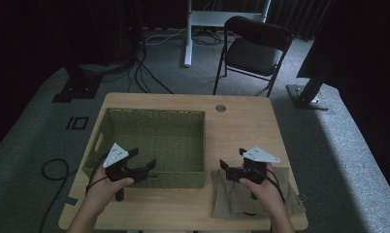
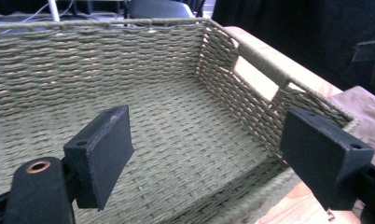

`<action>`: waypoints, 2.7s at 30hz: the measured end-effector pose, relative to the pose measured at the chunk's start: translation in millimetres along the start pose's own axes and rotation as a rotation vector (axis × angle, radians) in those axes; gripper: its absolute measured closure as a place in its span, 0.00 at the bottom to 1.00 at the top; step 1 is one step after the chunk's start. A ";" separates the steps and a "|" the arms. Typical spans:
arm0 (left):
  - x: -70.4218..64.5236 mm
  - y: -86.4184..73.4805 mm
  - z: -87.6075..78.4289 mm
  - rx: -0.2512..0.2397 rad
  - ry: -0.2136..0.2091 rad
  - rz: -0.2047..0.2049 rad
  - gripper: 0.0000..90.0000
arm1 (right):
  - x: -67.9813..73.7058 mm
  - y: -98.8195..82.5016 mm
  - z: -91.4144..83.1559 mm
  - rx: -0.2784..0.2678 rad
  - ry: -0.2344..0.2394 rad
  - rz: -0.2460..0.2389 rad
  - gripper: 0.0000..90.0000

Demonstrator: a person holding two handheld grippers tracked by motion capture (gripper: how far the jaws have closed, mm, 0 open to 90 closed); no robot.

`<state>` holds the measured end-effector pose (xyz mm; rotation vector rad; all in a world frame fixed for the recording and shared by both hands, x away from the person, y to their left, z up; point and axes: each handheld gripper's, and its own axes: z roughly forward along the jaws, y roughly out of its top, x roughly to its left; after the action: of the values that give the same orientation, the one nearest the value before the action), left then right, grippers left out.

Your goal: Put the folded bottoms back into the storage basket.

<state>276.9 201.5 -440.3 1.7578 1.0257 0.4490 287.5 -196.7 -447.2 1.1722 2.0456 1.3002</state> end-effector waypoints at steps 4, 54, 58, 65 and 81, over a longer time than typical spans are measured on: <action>-7.4 0.3 3.9 0.002 -0.015 0.009 0.20 | -6.0 -6.2 -4.1 0.008 -0.009 0.005 0.15; -134.0 -3.4 61.2 -0.035 -0.226 0.102 0.20 | -98.7 -91.3 -87.6 0.024 -0.177 0.110 0.15; -145.8 -3.9 61.1 -0.046 -0.238 0.115 0.20 | -103.1 -99.2 -93.7 0.026 -0.186 0.127 0.16; -169.5 -10.5 65.1 -0.028 -0.301 0.124 0.20 | -107.0 -105.5 -97.8 0.026 -0.190 0.140 0.16; -199.1 -51.8 108.6 0.041 -0.274 0.031 0.20 | -113.3 -116.0 -95.6 0.033 -0.184 0.141 0.16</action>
<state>217.1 -15.0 -500.9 1.8147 0.8187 0.1989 230.4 -363.1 -514.2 1.4185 1.8881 1.1770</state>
